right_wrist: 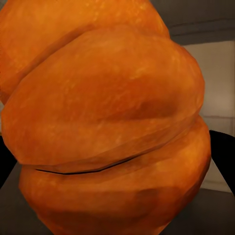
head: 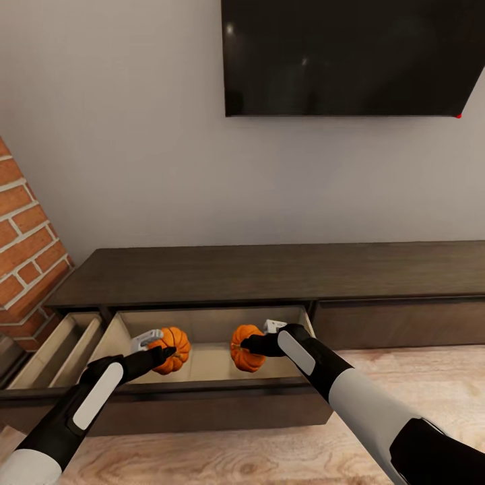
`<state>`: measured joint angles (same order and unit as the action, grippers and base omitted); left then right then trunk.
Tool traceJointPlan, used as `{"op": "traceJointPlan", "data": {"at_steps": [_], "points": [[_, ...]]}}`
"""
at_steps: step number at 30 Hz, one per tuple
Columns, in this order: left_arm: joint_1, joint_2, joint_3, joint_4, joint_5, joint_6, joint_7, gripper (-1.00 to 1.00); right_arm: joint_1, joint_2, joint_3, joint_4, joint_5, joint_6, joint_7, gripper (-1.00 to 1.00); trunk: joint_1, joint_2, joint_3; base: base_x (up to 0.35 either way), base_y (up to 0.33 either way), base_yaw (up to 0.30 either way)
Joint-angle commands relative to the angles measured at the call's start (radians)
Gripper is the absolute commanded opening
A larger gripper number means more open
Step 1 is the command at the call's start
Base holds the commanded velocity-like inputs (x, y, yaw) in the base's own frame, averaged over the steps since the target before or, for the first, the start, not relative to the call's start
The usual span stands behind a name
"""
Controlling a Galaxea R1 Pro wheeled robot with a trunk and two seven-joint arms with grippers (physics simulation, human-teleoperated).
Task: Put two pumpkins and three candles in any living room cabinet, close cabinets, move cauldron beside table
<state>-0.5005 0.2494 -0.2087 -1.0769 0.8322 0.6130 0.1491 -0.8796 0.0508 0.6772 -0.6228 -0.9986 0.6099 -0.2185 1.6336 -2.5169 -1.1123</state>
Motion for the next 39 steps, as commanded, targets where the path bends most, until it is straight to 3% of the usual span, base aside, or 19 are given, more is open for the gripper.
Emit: {"op": "traceJointPlan", "data": {"at_steps": [1,14,17,24,39], "points": [[-0.001,0.001,-0.003,-0.001,0.009,-0.002,0.010,-1.00,-0.001,-0.001,0.005,-0.002,-0.011,0.001,-0.012,-1.00,0.000,0.000,-0.001,0.000,0.000,0.000],[-0.003,-0.025,-0.004,-0.001,0.001,-0.014,0.010,-1.00,-0.001,-0.002,0.005,-0.002,-0.009,0.001,-0.012,-1.00,0.004,-0.003,-0.040,0.000,0.000,0.000],[-0.003,-0.025,-0.004,-0.001,0.000,-0.015,0.010,-1.00,-0.001,-0.001,0.005,-0.003,-0.009,0.001,-0.012,-1.00,0.004,-0.003,-0.040,0.000,0.000,0.000],[-0.003,-0.032,-0.003,-0.001,-0.050,-0.014,0.010,-1.00,-0.001,0.000,0.005,-0.002,-0.009,0.001,-0.012,-1.00,0.004,-0.003,-0.040,0.066,0.020,0.000],[-0.003,-0.039,-0.003,-0.001,-0.055,-0.014,0.010,-1.00,-0.001,-0.001,0.005,-0.002,-0.009,0.001,-0.012,-1.00,0.004,-0.003,-0.040,0.150,0.036,0.000]]}}
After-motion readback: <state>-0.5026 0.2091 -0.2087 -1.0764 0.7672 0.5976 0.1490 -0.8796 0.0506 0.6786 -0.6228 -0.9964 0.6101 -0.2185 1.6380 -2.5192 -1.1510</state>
